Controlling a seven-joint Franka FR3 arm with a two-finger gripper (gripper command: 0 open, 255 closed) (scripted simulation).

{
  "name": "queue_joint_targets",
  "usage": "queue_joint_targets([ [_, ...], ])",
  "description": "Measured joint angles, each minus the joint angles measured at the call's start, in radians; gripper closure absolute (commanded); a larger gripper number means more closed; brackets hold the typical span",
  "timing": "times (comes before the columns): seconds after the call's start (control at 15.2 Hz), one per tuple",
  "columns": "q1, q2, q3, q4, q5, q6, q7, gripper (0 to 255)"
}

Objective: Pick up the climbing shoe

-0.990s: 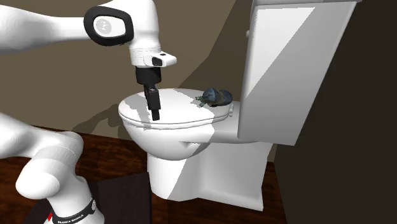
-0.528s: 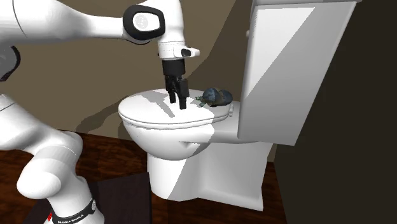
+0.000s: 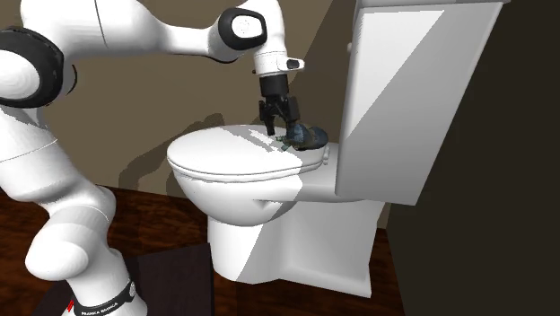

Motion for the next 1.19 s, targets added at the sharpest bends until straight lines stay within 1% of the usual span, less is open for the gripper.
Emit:
queue_joint_targets([
  [0.2,0.016,0.118,0.034,0.129,-0.06,-0.013,0.001,0],
  [0.4,0.043,0.225,0.068,0.257,-0.126,-0.041,0.006,0],
  [0.66,0.096,0.414,0.099,0.49,-0.234,-0.099,-0.005,0],
  [0.86,0.109,0.44,0.104,0.494,-0.254,-0.083,0.003,0],
  [1.19,0.1,0.424,0.102,0.409,-0.252,-0.015,0.021,0],
])
